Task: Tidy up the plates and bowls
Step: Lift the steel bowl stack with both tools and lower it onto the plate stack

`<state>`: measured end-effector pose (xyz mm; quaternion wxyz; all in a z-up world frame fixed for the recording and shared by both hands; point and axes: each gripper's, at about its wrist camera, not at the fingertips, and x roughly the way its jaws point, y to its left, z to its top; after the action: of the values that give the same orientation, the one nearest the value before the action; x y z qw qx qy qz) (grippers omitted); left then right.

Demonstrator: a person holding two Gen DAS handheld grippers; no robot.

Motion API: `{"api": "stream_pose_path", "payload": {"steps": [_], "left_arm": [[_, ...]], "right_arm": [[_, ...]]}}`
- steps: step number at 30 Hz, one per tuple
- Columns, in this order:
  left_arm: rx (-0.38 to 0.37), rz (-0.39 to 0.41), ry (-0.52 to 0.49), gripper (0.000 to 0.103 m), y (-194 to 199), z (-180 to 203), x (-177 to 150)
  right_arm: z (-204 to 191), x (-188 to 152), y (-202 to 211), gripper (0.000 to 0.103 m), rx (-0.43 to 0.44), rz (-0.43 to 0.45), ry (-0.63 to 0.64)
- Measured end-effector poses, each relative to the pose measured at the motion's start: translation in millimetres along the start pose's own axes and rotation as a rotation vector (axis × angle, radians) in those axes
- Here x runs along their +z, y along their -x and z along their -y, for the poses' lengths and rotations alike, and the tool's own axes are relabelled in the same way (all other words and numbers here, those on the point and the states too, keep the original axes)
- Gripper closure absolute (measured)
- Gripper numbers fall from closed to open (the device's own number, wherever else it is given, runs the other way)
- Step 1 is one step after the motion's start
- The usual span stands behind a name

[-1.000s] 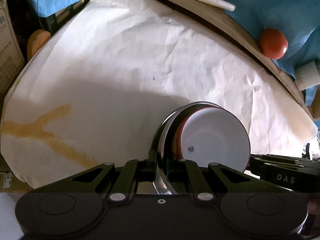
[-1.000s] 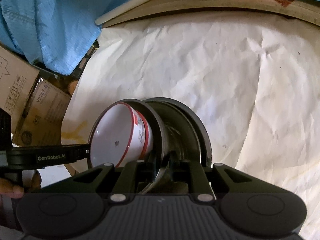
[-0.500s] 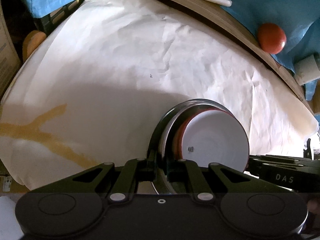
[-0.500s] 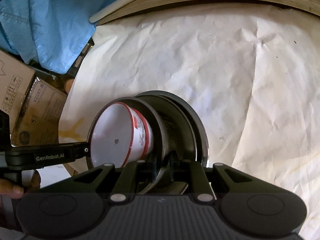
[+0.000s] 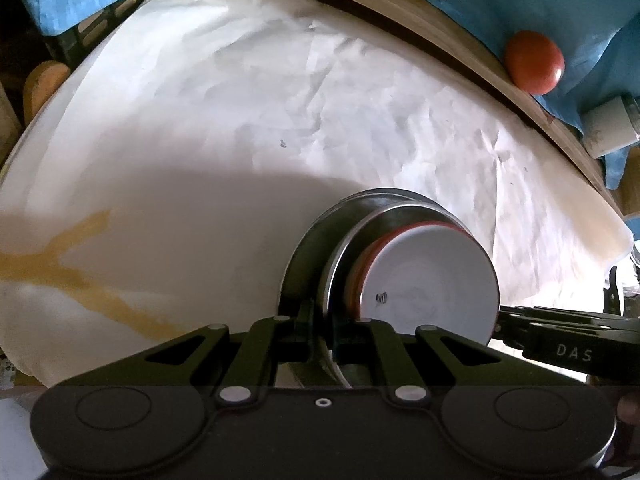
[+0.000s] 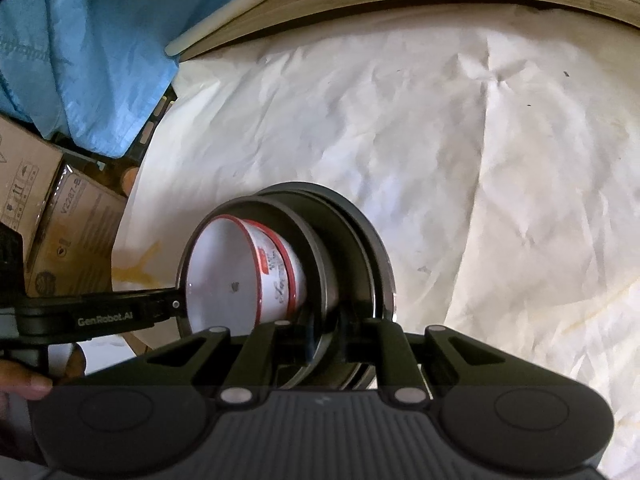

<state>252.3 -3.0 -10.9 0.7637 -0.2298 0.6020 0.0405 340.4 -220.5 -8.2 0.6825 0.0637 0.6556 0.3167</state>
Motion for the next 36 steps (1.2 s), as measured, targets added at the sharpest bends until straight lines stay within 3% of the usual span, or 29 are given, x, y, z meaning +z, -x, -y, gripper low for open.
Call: {"api": "stream_pose_path", "payload": {"steps": [36], "left_arm": [[-0.01, -0.002, 0.015, 0.095, -2.6, 1.6, 0.9]], "right_arm": [[5.9, 1.3, 0.2, 0.088, 0.007, 0.001, -0.011]]}}
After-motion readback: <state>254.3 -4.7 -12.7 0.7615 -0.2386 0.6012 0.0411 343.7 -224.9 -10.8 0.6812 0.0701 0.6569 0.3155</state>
